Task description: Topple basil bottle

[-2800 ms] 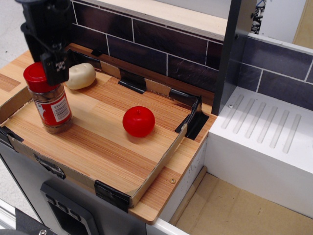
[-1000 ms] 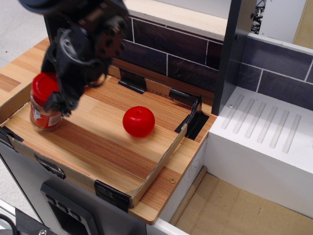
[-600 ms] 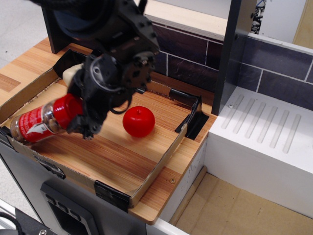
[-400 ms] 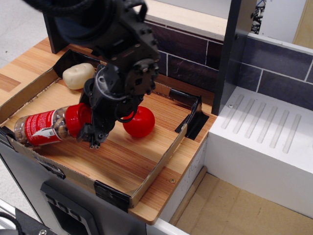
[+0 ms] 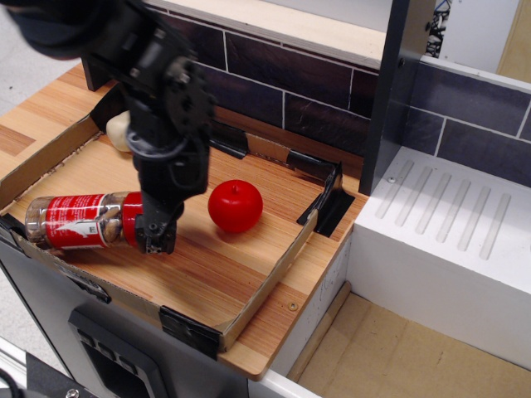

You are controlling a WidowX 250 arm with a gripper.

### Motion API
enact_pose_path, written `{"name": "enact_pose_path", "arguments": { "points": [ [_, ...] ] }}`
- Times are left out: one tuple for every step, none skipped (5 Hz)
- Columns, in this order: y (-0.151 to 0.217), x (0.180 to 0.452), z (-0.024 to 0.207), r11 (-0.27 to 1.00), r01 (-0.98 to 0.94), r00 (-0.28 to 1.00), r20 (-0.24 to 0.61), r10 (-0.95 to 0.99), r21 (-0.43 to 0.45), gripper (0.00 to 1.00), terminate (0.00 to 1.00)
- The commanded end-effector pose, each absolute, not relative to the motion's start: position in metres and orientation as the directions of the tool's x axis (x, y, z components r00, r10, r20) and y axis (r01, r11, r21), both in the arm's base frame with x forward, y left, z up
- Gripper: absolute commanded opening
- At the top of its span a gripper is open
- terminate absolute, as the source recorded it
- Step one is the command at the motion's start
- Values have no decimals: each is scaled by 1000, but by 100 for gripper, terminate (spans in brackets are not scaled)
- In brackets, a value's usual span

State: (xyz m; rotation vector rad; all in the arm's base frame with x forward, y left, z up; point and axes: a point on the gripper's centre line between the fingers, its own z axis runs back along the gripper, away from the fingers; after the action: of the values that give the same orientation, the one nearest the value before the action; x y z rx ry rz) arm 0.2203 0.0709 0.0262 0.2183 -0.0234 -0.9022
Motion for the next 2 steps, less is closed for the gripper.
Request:
{"name": "enact_pose_path", "arguments": {
  "points": [
    [80,234,46,710,679,718,33,-695,188,100,0],
    [84,239,61,748,645,752,41,-658,157,100,0]
  ]
}}
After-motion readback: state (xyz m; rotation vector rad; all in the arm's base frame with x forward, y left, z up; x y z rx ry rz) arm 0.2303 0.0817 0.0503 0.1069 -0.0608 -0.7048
